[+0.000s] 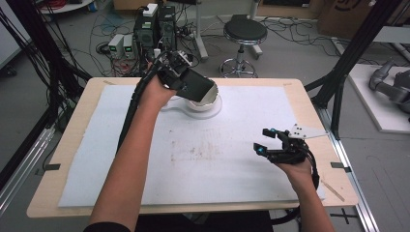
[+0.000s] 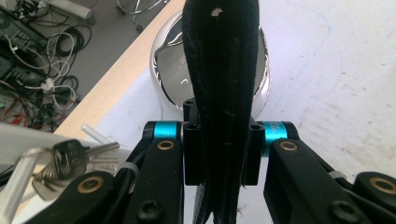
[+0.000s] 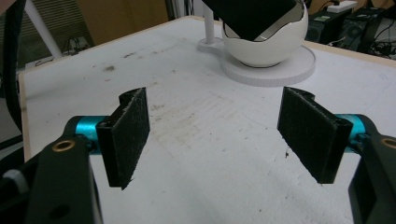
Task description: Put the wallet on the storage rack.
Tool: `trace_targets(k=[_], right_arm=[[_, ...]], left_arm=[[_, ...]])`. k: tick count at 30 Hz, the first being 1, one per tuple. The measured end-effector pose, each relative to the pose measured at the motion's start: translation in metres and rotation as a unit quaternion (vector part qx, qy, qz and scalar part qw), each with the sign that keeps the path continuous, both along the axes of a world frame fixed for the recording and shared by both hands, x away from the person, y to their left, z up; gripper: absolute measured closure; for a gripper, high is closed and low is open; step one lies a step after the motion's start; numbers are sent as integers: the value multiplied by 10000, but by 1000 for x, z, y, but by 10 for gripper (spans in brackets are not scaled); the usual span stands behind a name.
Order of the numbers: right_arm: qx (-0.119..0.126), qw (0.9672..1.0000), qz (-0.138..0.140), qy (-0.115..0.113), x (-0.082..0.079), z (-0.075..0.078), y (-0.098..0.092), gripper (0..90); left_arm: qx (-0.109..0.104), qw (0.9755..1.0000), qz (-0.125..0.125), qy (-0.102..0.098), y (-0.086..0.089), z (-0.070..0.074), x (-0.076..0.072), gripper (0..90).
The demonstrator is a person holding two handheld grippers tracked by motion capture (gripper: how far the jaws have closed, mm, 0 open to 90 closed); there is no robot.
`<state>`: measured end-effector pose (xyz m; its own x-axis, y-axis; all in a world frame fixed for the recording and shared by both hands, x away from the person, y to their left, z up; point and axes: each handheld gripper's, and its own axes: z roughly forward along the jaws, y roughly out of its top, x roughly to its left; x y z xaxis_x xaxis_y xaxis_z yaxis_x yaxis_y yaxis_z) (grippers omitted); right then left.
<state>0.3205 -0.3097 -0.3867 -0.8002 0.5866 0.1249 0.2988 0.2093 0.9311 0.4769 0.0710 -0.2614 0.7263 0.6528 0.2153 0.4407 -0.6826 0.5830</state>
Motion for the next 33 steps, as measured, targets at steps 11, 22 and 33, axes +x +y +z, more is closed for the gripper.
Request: trace_targets(k=[11,22,33], right_arm=[[29,10000,-1,20,0,0,-2,261],[45,10000,-24,18,0,-1,-1,262],[34,10000,-36,51,1,-2,0,264]], left_arm=[[0,9999,108,84,-11,-19,14,733],[-177,9942,640,-841,13,-4,4,529],[44,9905,737,-1161,10,-11,7,670]])
